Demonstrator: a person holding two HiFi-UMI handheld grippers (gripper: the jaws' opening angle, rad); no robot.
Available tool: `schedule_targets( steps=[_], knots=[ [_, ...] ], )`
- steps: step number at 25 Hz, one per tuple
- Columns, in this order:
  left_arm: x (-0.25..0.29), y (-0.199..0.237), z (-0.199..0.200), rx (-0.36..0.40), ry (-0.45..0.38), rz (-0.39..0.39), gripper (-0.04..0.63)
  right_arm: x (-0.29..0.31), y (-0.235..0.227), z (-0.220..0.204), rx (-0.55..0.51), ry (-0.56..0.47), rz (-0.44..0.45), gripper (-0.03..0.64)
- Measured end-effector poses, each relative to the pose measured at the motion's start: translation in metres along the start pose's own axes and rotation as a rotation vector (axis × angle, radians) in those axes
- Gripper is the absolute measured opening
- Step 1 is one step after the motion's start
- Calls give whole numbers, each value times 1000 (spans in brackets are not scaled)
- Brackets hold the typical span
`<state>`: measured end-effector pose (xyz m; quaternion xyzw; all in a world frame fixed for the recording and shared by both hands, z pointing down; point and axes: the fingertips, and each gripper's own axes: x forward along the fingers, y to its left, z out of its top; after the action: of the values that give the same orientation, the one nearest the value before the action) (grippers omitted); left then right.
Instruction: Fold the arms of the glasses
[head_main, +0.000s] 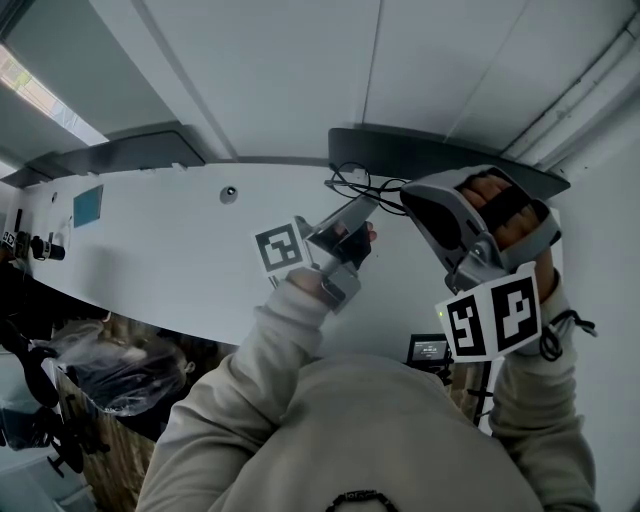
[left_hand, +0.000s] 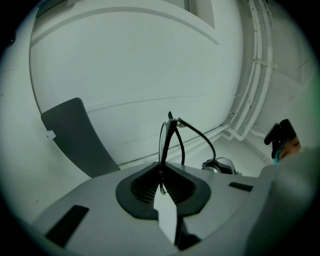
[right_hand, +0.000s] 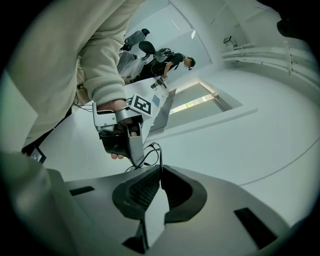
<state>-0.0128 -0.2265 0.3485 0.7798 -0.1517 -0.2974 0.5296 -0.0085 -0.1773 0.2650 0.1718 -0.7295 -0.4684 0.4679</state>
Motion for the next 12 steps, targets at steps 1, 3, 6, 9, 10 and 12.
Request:
schedule_targets(
  steps=[1,3,6,9,10,12],
  knots=[
    [0,0,0,-2,1,0,21,0,0,1,-1,1,0,35],
    [0,0,0,-7,-1,-1,21,0,-1,2,-2,3,1,35],
    [0,-1,1,-14,-8,-6,21,0,0,2,0,5,2,35],
    [0,-2,4,-1,-20,3,21,0,2,0,3,14,8,35],
    [0,-2,5,-2,-23,3,21,1,4,-1,4,18,12,35],
    [0,-4,6,-14,-27,-10,21,2,9,-4,6,26,24,35]
  ],
)
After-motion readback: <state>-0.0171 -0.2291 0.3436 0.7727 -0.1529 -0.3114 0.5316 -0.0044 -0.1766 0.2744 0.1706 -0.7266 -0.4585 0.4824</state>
